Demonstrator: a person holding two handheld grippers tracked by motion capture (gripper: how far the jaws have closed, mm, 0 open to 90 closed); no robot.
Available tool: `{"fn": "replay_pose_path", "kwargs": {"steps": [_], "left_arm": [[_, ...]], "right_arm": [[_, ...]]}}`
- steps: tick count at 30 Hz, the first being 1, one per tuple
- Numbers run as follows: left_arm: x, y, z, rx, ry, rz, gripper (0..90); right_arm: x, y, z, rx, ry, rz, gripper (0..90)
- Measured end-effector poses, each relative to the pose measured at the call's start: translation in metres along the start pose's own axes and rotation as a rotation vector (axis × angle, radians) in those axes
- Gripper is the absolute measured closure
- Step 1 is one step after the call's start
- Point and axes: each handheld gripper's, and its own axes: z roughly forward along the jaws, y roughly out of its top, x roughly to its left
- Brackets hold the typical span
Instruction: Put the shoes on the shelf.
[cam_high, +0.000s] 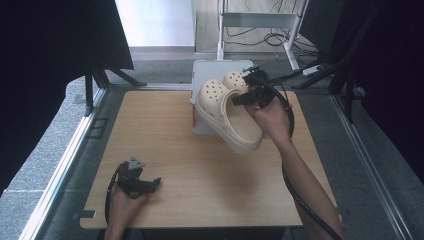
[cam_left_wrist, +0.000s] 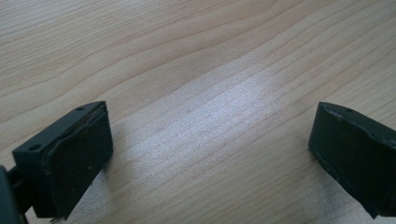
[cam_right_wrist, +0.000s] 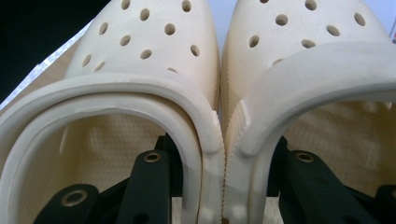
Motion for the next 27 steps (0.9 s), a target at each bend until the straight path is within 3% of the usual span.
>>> {"fn": "replay_pose_path", "kwargs": {"steps": [12,15,27], "left_arm": [[0.000,0.000,0.000,0.003,-0.003,-0.002,0.0],[0.000,0.000,0.000,0.004,-0.003,-0.001,0.0],[0.000,0.000,0.000,0.004,-0.004,-0.001,0.0]], "right_arm": [[-0.005,0.041,0.031,-0.014,-0.108,0.113,65.3],[-0.008,0.055,0.039,-0.023,-0.139,0.162,65.3],[-0.019,0.094,0.069,-0.021,-0.215,0.266,65.2]]}}
